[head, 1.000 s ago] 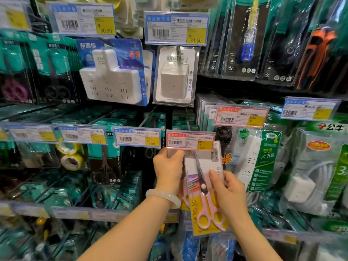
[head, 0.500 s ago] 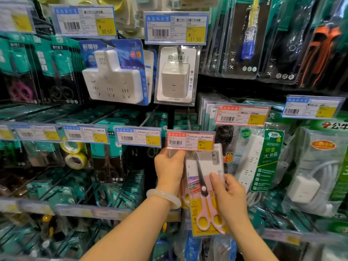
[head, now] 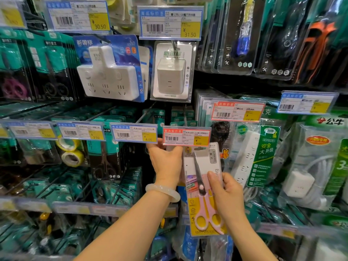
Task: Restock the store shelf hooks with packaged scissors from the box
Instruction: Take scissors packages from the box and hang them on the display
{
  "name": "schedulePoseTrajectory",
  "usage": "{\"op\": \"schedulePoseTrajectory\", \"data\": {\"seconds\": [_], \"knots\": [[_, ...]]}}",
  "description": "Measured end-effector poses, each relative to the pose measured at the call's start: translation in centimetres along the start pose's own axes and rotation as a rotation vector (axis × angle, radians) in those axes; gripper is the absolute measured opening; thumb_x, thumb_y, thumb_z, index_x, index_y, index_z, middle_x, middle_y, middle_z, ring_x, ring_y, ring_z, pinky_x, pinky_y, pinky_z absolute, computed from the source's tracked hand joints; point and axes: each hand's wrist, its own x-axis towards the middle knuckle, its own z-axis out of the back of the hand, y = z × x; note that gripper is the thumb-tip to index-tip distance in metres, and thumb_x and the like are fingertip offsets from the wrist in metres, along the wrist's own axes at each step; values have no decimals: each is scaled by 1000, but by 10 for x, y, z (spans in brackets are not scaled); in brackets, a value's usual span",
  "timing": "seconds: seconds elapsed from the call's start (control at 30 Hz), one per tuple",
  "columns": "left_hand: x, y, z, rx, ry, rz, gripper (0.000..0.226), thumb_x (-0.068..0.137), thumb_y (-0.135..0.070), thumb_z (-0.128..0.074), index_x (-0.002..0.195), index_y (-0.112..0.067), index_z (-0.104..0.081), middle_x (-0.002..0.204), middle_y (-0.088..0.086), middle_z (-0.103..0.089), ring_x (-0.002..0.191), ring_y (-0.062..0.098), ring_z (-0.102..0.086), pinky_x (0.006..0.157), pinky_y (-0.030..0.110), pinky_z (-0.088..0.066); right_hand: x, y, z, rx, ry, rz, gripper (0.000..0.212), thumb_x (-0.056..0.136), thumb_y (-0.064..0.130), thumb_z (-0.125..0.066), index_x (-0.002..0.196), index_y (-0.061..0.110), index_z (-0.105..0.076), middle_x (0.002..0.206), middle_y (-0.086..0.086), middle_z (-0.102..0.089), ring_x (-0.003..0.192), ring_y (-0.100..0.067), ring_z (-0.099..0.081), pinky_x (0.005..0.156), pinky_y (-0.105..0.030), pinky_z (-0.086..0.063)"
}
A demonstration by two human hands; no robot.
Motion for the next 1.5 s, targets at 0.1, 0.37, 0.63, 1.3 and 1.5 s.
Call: {"op": "schedulePoseTrajectory", "data": {"seconds": [0.1,0.37,0.63,1.3,1.5], "knots": [[-4,-6,-5,-122,40,-21,38,76,9,-68,85,-17,-41,84,-1,-58,66,-13,-62,61,6,-47,-3,0,0,-4,-2,-1,21,89,27,-57,76,12,-60,74,-18,-67,72,-39,-64,60,-39,-51],[-1,-2,-8,-142,-73,-37,51,74,7,-70,115,-2,-41,100,7,-54,83,6,-57,65,3,-47,-8,-2,6,-17,0,-28,25,89,30,-57,79,6,-60,70,-18,-64,57,-23,-52,51,-31,-41],[-1,-3,-18,-159,-84,-88,39,75,4,-68,81,-27,-45,95,12,-60,93,28,-60,86,41,-52,-7,-5,5,-37,-18,0,24,89,30,-58,78,9,-61,75,-19,-67,73,-42,-63,62,-47,-52],[-65,31,21,277,-12,105,63,87,-32,-62,139,-10,-33,138,5,-36,127,15,-38,100,22,-31,-22,-10,25,115,-107,-182,30,90,25,-58,64,13,-50,63,-13,-52,59,-23,-47,54,-31,-40],[-93,33,15,171,425,354,25,86,-16,-65,106,-4,-60,94,6,-67,80,9,-65,70,20,-53,-19,-8,37,283,-140,-284,27,86,34,-62,65,20,-55,73,-15,-54,70,-23,-50,67,-41,-41]]}}
